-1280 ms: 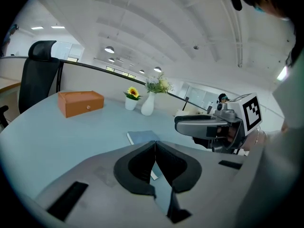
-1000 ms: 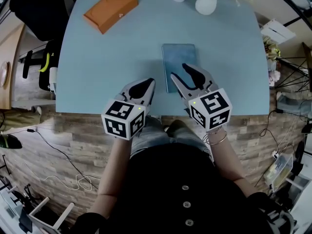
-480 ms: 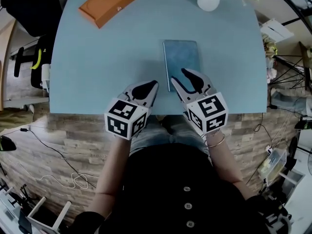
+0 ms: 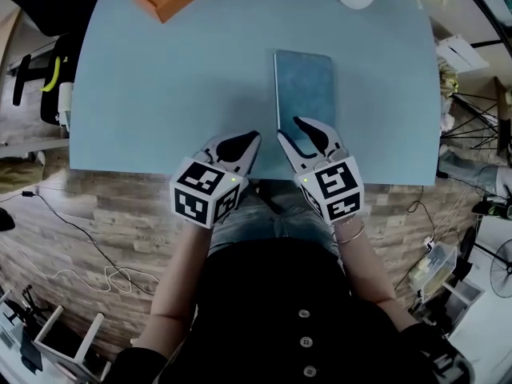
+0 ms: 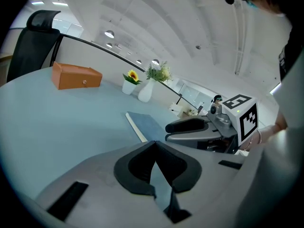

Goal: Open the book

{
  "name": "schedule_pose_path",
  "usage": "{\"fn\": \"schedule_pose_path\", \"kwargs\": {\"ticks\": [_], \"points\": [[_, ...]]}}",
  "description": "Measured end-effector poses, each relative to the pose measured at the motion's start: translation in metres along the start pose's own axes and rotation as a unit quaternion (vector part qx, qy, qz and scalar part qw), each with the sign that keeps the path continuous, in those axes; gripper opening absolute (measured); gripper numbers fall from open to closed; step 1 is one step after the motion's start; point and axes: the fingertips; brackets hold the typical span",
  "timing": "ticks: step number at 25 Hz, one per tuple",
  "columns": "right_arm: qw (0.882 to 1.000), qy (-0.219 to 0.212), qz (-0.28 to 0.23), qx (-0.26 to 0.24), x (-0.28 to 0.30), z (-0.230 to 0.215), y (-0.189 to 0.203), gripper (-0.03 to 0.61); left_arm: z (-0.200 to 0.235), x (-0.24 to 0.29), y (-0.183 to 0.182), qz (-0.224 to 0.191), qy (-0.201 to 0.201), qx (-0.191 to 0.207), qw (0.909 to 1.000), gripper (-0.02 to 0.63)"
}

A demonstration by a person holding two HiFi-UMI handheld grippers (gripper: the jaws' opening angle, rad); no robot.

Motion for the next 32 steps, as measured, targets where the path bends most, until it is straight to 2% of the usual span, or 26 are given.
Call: {"fn": "schedule_pose_path", "kwargs": {"ticks": [9,18,22,32], "points": [[0.999,0.004,0.031,-0.028,0.016,0.009,0.029,0.143,-0.009,0.012,0.019,0.008,0.011,-0.001,0.9999,0.012],[0.993,0.021,0.059,-0.098,0.03,0.016,0.05,0.136,-0.009,0.019,0.033,0.015,0.004,-0.013,0.9998,0.012],[0.991,0.041,0.059,-0.114,0.033,0.012,0.049,0.113,-0.007,0.018,0.034,0.014,0.002,-0.016,0.9998,0.012],[0.984,0.057,0.075,-0.151,0.042,0.01,0.053,0.12,-0.008,0.018,0.035,0.013,0.009,-0.017,0.9997,0.012]]}}
Point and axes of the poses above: the fingertips, and each gripper's own axes: x forward along the fingers, z to its left, y out of its underside, and after that the axes turned 10 degrees about z, right-handed
